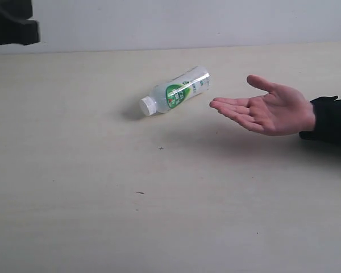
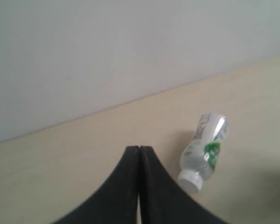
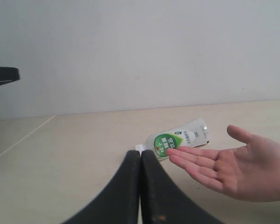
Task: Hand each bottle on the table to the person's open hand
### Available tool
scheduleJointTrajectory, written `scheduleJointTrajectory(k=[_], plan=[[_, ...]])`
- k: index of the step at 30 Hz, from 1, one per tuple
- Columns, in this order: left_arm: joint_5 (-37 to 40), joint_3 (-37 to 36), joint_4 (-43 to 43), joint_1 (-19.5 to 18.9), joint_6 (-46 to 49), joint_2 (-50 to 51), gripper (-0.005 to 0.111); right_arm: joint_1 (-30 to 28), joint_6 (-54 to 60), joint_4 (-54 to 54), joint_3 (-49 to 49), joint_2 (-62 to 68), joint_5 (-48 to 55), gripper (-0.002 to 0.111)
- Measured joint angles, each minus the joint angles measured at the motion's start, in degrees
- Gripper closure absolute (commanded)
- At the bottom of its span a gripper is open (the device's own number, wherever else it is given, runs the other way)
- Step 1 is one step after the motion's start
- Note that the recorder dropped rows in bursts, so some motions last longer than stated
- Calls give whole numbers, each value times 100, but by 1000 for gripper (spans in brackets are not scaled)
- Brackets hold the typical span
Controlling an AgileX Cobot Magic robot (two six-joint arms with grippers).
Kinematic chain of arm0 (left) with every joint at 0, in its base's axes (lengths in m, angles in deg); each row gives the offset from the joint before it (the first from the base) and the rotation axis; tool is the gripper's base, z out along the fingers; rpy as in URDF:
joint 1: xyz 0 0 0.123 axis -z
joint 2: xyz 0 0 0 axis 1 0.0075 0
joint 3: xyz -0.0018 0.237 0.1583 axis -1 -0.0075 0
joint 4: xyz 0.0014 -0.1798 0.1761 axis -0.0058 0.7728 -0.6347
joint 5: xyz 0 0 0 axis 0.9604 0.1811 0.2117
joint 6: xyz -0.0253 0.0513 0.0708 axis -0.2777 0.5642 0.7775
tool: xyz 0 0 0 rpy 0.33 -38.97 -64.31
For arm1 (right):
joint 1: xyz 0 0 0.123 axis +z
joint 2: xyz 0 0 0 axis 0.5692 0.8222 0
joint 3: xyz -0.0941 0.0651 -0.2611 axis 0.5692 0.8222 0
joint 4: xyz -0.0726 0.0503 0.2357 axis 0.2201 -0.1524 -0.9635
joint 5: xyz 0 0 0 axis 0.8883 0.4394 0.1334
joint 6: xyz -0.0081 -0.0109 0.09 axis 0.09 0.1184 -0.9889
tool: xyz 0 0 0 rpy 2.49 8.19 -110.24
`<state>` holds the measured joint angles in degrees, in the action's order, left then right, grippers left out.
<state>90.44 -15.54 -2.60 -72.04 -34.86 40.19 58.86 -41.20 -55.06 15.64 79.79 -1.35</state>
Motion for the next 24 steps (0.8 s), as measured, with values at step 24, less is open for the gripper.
scheduleJointTrajectory(k=[24], plan=[[5524,7979,3039,-22,4212,6656,107,0,0,0,0,0,0,108]])
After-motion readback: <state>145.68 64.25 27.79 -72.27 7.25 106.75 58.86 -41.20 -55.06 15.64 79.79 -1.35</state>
